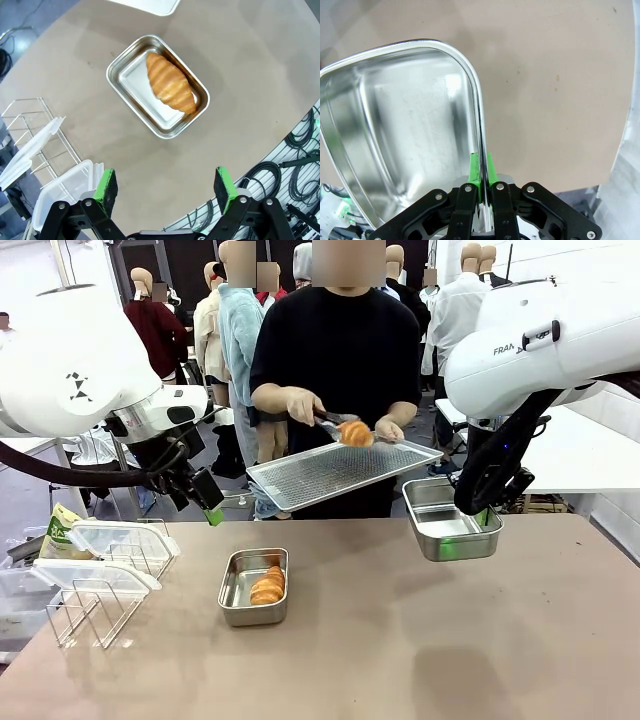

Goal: Place the bread in airtight containers.
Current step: Once an object is inside an Airtight Container , place the container in the center of the table.

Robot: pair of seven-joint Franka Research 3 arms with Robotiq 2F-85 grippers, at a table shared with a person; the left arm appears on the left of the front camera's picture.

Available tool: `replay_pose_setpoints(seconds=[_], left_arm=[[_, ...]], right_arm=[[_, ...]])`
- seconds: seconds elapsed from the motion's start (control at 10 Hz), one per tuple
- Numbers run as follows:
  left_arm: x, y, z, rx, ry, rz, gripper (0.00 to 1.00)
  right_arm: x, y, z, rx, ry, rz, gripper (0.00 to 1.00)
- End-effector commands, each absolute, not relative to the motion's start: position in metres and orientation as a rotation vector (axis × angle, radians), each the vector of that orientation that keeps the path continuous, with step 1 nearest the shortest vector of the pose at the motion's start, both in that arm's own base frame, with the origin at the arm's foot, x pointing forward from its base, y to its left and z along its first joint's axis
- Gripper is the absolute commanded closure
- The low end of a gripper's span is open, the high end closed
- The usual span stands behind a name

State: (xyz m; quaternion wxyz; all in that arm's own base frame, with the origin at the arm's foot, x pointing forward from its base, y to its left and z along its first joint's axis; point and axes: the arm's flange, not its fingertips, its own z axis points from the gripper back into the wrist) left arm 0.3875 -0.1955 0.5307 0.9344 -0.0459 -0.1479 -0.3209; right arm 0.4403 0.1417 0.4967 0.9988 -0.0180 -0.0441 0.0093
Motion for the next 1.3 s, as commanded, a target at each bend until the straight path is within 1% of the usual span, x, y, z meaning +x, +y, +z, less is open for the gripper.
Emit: replay_pose_setpoints(seconds=[0.0,1.2], left_arm=[[0.3861,-0.1944,0.5319,-0.087,-0.307,-0.653,0.0],[0.3861,-0.1944,0.5319,-0.087,-0.307,-0.653,0.0]], right_arm=[[0.4381,0.1413,0.4976,-0.037,-0.092,0.018,1.0],[0.4381,0.1413,0.4976,-0.037,-0.092,0.018,1.0]])
